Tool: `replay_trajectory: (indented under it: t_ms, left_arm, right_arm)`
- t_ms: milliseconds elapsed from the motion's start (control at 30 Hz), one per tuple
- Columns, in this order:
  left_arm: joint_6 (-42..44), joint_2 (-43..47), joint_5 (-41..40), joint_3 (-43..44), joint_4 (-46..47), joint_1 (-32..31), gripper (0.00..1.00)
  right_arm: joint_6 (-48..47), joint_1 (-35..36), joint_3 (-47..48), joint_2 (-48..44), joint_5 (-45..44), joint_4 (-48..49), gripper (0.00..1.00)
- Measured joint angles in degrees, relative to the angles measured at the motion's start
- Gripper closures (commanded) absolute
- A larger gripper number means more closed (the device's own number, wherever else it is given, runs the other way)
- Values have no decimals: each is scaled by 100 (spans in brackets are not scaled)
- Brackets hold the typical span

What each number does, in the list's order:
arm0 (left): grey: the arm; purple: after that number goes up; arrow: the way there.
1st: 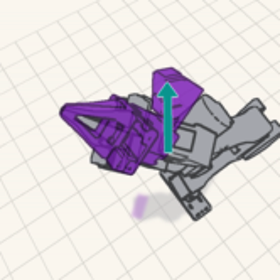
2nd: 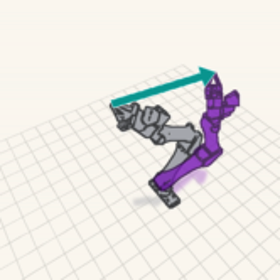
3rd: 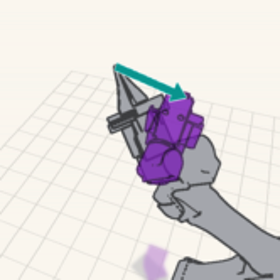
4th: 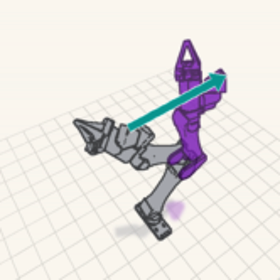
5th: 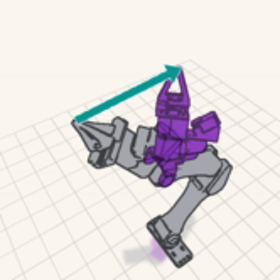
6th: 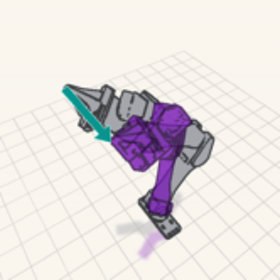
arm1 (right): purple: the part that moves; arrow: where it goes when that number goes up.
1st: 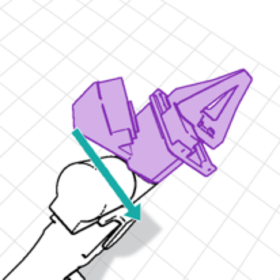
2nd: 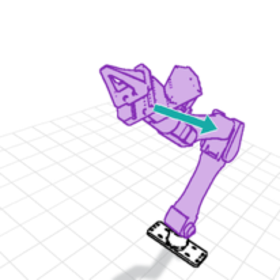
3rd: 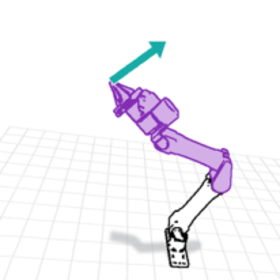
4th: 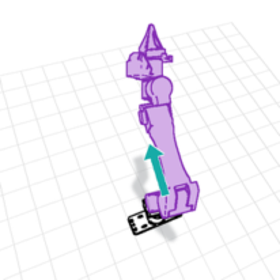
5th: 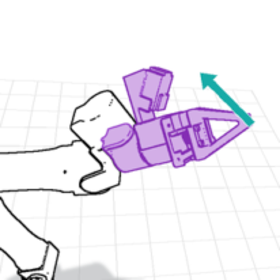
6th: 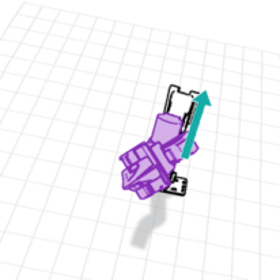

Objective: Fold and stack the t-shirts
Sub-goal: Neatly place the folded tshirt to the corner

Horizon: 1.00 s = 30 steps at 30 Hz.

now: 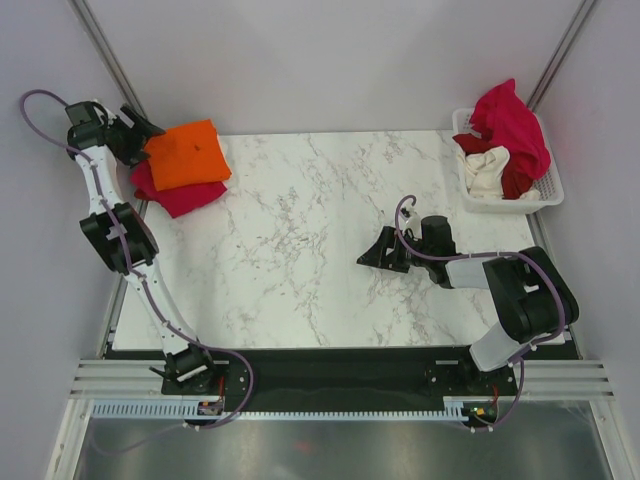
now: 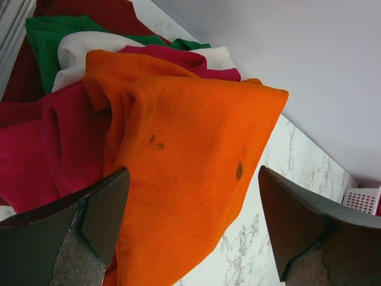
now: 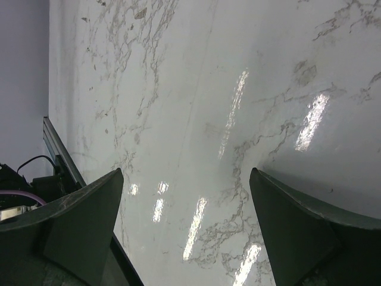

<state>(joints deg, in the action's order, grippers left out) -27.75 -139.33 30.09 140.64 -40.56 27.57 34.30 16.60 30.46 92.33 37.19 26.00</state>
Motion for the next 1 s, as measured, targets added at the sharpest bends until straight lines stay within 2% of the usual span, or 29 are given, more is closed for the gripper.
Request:
replay_trajectory:
  t_ms: [300,567,767,1000]
  left_arm:
    - [46,315,-492,-516,-81,-7,0]
    - [31,962,-1121,-1749,7,7,0]
    - [26,1290,-1217,-2514,256,48,0]
    - [-129,2022,-1725,-3801,352,151,0]
  right_arm:
    - [0,0,0,0,7,11,3]
    - [7,0,0,0,7,15,3]
    - [39,0,-9,0,4,39,3]
    - [46,0,-11,0,4,48,3]
